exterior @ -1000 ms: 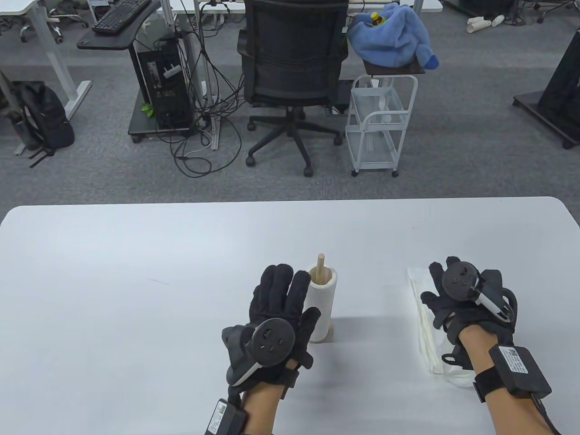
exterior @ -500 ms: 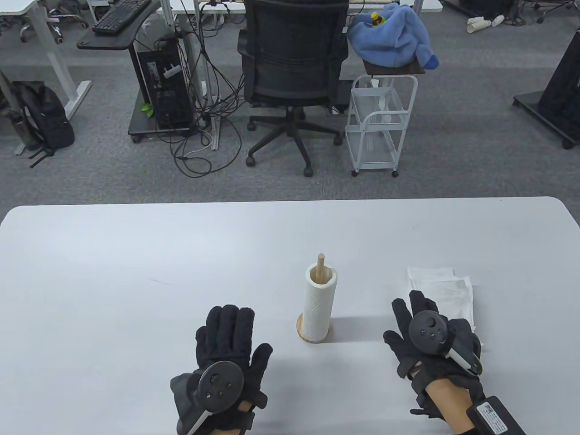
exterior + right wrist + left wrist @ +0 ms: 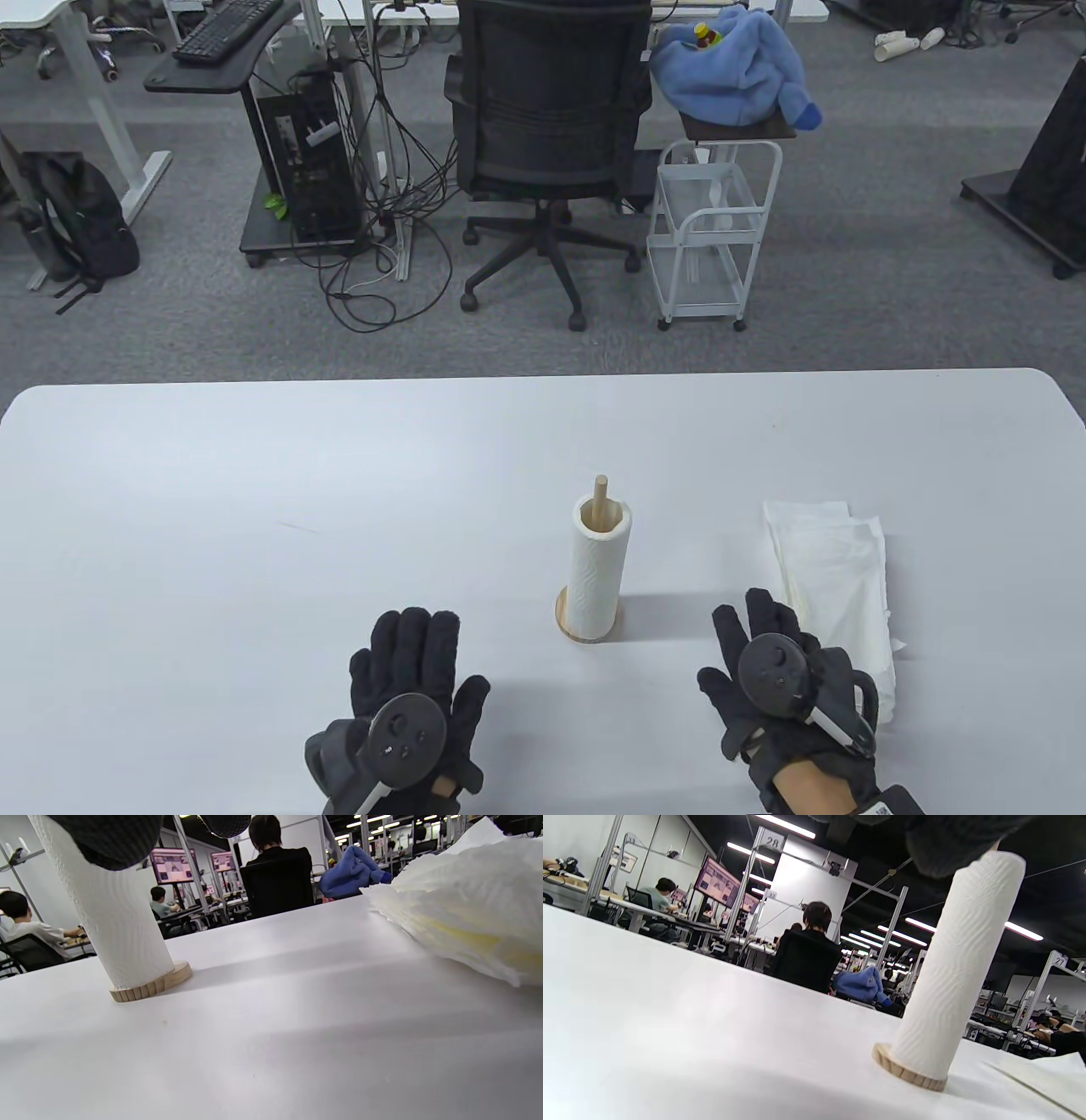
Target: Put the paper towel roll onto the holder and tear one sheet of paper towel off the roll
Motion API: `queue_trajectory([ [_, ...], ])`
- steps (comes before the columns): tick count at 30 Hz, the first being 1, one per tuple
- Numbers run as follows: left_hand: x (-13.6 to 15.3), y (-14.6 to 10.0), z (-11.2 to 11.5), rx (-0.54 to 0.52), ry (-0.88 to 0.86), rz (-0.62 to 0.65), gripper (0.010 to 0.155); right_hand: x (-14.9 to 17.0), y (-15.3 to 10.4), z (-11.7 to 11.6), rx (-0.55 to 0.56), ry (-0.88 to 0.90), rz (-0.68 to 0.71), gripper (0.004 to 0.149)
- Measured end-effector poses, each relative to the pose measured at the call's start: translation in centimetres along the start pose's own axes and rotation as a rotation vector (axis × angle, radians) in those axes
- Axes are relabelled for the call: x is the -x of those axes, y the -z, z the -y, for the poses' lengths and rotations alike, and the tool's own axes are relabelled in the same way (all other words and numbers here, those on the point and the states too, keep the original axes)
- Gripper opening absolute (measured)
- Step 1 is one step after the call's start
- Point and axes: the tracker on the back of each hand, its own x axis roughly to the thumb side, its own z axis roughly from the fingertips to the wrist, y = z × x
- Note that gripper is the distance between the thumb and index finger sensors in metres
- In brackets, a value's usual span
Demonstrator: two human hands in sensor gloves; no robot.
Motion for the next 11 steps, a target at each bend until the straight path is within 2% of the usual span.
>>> queue_trajectory([
  [4, 0.46, 0.28, 0.26, 0.013, -0.006, -0.028, 0.074, 0.0, 0.4, -0.64, -0.043, -0.02, 0.001, 0.073],
  [11, 0.44, 0.42, 0.47, 0.029, -0.015, -0.027, 0.073, 0.38, 0.57, -0.66, -0.052, 0.042, 0.001, 0.072],
])
